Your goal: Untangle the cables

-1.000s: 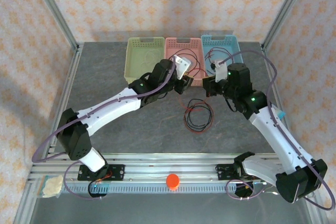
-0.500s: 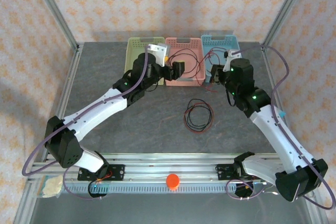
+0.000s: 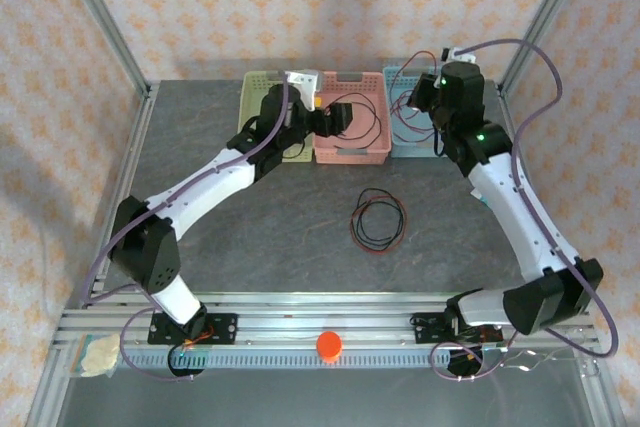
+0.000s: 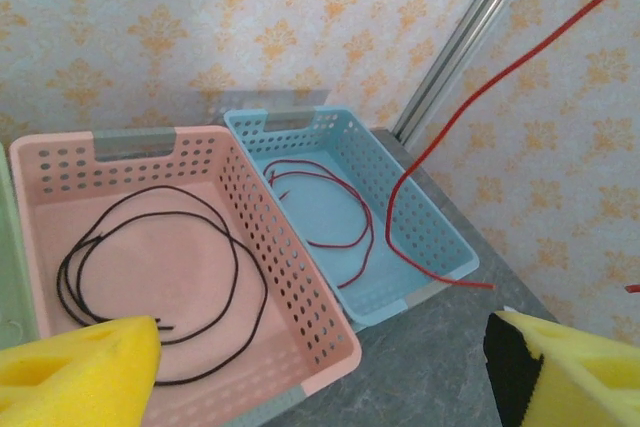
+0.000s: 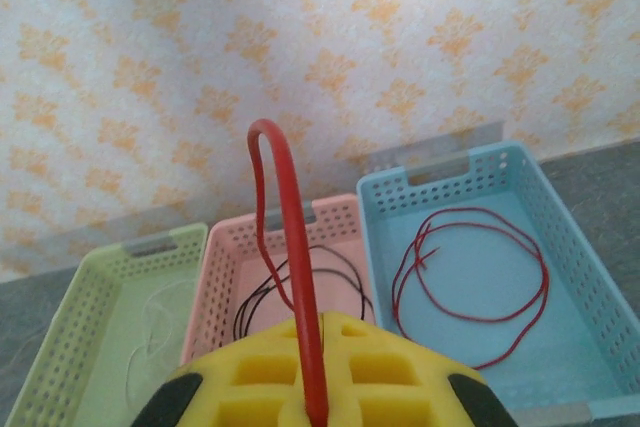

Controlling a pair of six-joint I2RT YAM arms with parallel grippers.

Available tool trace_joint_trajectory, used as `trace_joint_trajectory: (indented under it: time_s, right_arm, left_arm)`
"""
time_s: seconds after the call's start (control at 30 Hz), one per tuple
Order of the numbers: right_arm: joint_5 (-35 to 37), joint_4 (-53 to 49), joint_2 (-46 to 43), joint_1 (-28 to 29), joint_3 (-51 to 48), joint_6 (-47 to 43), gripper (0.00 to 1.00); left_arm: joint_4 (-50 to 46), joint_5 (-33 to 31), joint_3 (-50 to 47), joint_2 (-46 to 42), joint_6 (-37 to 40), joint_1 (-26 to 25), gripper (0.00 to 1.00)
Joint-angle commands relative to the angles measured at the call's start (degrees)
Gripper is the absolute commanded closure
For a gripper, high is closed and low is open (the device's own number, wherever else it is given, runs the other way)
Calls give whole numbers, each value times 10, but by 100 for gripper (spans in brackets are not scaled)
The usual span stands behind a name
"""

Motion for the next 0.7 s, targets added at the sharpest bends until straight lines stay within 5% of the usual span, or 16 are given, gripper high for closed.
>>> trace_joint_trajectory:
  time_s: [0.0, 0.67]
  right_arm:
    - [22, 1, 22, -9, 47, -12, 100]
    - [-49, -15, 220, -121, 231, -52, 100]
  left_arm:
    - [19, 22, 56, 29, -5, 3, 14]
    - [37, 54, 196, 194, -39, 0, 11]
